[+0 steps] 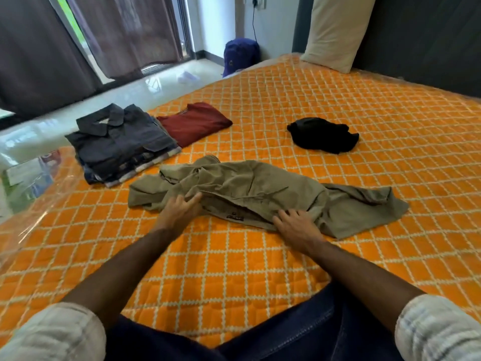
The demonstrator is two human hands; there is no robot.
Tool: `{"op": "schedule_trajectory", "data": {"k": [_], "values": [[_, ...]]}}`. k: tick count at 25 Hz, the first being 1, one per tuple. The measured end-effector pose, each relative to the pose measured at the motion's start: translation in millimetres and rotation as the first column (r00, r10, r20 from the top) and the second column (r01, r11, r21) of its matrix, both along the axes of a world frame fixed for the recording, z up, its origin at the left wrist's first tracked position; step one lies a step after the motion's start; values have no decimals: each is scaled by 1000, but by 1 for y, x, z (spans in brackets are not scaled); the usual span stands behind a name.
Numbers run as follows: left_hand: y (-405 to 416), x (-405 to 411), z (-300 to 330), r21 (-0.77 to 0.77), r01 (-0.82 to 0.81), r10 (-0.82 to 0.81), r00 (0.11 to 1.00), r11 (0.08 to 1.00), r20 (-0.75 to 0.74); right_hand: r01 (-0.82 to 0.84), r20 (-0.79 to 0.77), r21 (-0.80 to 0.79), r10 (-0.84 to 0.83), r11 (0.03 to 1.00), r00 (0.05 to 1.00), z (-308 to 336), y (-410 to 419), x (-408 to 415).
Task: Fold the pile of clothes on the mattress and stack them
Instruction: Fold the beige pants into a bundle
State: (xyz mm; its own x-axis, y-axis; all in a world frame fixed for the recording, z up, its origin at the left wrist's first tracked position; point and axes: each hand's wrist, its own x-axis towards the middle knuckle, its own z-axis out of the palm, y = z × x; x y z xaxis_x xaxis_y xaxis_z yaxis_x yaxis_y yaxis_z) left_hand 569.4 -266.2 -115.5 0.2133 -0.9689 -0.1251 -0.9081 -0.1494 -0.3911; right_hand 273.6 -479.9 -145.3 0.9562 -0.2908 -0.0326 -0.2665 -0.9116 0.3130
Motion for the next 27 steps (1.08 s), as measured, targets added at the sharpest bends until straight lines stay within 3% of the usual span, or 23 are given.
{"op": "schedule_trajectory", "data": {"k": [6,8,9,12,14,15,17,18,20,22,24,27], "values": [[8,16,16,-200,-225,171,952,954,-252,168,-39,85,-165,982,985,18,1,-6],[4,29,41,-257,-279,172,912,925,-373,268,28,246,-283,931,959,38,-18,-4],[2,37,61,-299,-280,152,909,912,-388,311,49,418,-363,853,930,50,-33,-3],[0,53,132,-482,-211,99,964,850,-247,229,31,876,-524,425,851,103,-65,-11],[-4,59,175,-643,-261,97,955,720,-279,-2,151,975,-654,223,742,143,-76,-13],[-6,61,193,-709,-382,97,908,592,-408,-145,225,974,-728,172,648,167,-77,-10],[-17,62,231,-661,-699,-52,676,272,-736,-396,302,913,-814,98,497,224,-79,2],[-24,64,249,-584,-796,-170,561,161,-811,-470,310,881,-815,53,489,257,-76,9],[-35,53,291,-517,-852,-298,473,86,-829,-483,354,873,-772,70,528,322,-66,21],[-39,42,331,-534,-845,-326,499,22,-803,-430,415,884,-733,185,538,371,-61,28],[-32,42,370,-502,-863,-351,489,-58,-799,-441,498,846,-740,299,453,408,-63,31],[-20,43,439,-397,-905,-509,416,-151,-754,-545,585,753,-754,368,299,478,-54,32]]}}
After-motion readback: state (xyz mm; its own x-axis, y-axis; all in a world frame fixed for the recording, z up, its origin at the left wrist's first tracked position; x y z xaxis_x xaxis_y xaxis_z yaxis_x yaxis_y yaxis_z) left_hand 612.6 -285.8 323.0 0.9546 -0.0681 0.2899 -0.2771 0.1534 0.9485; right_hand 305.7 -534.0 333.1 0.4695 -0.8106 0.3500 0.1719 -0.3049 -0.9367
